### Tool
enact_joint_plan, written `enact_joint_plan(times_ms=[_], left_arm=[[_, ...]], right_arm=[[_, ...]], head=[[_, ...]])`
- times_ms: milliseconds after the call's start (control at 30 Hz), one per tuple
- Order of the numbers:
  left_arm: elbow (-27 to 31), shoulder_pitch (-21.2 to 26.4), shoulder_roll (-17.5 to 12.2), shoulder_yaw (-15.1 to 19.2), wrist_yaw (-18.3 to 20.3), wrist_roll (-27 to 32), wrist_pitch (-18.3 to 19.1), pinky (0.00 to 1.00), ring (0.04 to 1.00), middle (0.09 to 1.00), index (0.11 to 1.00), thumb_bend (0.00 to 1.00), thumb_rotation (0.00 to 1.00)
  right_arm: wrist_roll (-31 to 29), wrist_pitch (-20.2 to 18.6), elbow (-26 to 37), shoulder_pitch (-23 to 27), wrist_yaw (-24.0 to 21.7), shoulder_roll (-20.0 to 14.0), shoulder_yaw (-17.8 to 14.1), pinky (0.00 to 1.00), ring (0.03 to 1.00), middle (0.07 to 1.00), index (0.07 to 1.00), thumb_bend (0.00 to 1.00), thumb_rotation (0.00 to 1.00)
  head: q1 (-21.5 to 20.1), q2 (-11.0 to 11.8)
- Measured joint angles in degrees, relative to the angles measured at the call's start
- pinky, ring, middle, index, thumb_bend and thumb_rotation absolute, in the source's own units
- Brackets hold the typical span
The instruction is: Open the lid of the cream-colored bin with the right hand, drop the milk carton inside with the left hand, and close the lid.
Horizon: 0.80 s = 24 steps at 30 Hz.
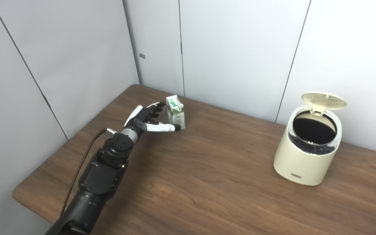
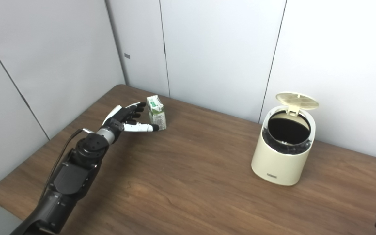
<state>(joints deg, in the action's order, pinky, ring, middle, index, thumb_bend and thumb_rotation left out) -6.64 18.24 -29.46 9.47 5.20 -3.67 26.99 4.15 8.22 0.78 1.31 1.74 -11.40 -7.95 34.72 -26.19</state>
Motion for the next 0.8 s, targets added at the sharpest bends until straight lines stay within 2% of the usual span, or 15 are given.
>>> enact_joint_plan(times_ms=[100, 233, 300, 433, 533, 800], left_arm=[[-0.6, 0.7, 0.0, 0.0, 0.0, -0.3, 0.0, 0.89, 0.934, 0.961, 0.99, 1.0, 0.24], [-1.9, 1.0, 0.0, 0.0, 0.0, -0.6, 0.0, 0.92, 0.946, 0.962, 0.989, 1.0, 0.27], [-2.5, 1.2, 0.0, 0.3, 0.0, -0.7, 0.0, 0.92, 0.947, 0.958, 0.986, 1.0, 0.26], [-3.5, 2.0, 0.0, 0.7, -0.1, -0.7, 0.0, 0.89, 0.935, 0.957, 0.984, 1.0, 0.27], [-4.3, 2.5, 0.0, 0.8, -0.4, -0.7, 0.0, 0.83, 0.91, 0.951, 0.978, 1.0, 0.25], [-5.9, 3.8, 0.4, 1.0, -1.1, -1.1, 0.0, 0.84, 0.896, 0.926, 0.947, 1.0, 0.24]], right_arm=[[0.1, -1.3, 0.7, -0.6, 0.0, 0.1, 0.1, 0.44, 0.604, 0.625, 0.581, 0.5, 0.67], [0.3, -1.8, 1.1, -0.9, 0.0, 0.4, 0.3, 0.44, 0.606, 0.626, 0.58, 0.5, 0.68], [0.5, -1.8, 1.1, -0.9, 0.0, 0.4, 0.3, 0.44, 0.604, 0.625, 0.578, 0.52, 0.68], [0.5, -1.8, 1.1, -0.9, 0.0, 0.4, 0.2, 0.44, 0.606, 0.627, 0.579, 0.52, 0.69], [0.6, -1.8, 1.1, -0.9, 0.0, 0.3, 0.3, 0.44, 0.609, 0.628, 0.584, 0.49, 0.69], [0.4, -1.8, 1.1, -0.9, -0.3, 0.3, 0.3, 0.44, 0.602, 0.625, 0.578, 0.5, 0.68]], head=[[-0.1, 0.5], [-0.3, 0.6], [-0.4, 0.6], [-0.4, 0.6], [-0.4, 0.6], [-1.1, 0.6]])
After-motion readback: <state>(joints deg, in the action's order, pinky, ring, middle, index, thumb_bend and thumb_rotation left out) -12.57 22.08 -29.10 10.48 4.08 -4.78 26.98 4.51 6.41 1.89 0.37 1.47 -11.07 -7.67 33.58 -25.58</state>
